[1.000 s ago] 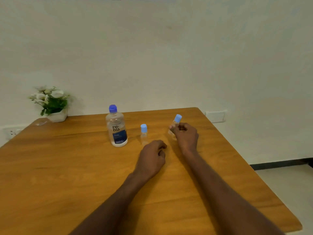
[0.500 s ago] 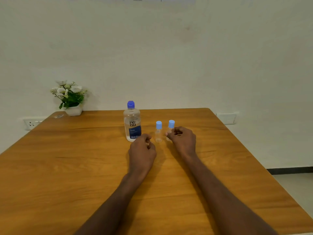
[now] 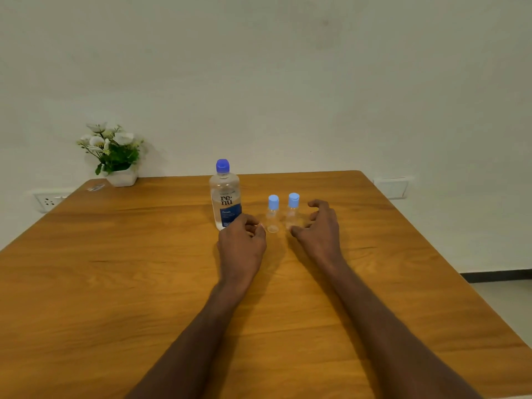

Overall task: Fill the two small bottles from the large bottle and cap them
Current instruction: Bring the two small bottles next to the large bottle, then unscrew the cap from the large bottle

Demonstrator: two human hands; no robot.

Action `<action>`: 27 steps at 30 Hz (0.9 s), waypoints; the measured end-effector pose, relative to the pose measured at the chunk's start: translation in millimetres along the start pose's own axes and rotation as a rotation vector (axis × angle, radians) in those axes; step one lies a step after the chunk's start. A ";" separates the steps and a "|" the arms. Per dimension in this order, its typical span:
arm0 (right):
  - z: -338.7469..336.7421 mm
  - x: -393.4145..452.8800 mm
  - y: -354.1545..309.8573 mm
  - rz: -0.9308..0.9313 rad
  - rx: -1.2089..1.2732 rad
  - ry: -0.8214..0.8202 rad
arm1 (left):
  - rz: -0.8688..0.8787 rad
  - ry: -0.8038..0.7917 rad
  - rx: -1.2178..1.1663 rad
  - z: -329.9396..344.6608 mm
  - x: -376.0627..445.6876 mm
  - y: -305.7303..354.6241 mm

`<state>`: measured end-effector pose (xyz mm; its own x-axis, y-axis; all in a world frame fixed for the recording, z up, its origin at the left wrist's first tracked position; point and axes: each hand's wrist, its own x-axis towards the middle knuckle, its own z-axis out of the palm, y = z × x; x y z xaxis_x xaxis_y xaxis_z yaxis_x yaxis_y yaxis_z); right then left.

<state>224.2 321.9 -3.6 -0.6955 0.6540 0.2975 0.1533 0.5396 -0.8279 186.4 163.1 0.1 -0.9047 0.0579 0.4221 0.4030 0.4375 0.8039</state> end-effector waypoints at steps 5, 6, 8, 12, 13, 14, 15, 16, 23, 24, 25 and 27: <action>-4.7 -35.2 -22.4 -0.244 0.175 0.293 | 0.111 0.180 -0.031 -21.2 -1.3 -0.9; -0.5 -42.9 -29.1 -0.317 0.217 0.275 | 0.135 0.221 -0.023 -26.7 2.2 -4.8; 13.7 -54.4 -45.3 -0.428 0.274 0.210 | 0.109 0.269 -0.067 -37.7 13.5 -12.8; 52.0 -58.2 -77.1 -0.450 0.284 0.074 | -0.100 0.097 -0.386 -52.9 36.0 -30.0; 61.4 -57.3 -82.7 -0.445 0.292 0.056 | -0.164 0.042 -0.513 -56.5 40.4 -33.5; 70.7 -55.6 -87.3 -0.438 0.297 0.045 | -0.213 0.014 -0.611 -59.8 44.7 -37.3; 79.4 -53.7 -90.8 -0.421 0.300 0.038 | -0.240 0.009 -0.672 -62.6 48.6 -41.1; 87.8 -51.5 -93.8 -0.393 0.304 0.033 | -0.246 0.013 -0.701 -64.8 51.8 -44.1; 122.1 -35.5 -100.9 -0.297 0.337 0.018 | -0.094 0.101 -0.662 -69.9 69.5 -43.9; 123.3 -33.3 -98.7 -0.279 0.352 0.011 | -0.057 0.101 -0.654 -70.6 73.2 -42.2; 123.6 -31.2 -96.9 -0.259 0.367 0.002 | -0.021 0.095 -0.639 -71.2 77.6 -39.5; 123.8 -28.0 -94.0 -0.229 0.379 -0.016 | 0.034 0.048 -0.597 -71.0 87.4 -30.7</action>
<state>142.5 187.2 7.1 -0.6930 0.5299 0.4888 -0.2726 0.4350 -0.8582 104.8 91.0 42.0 -0.8881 0.0164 0.4593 0.4525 -0.1442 0.8801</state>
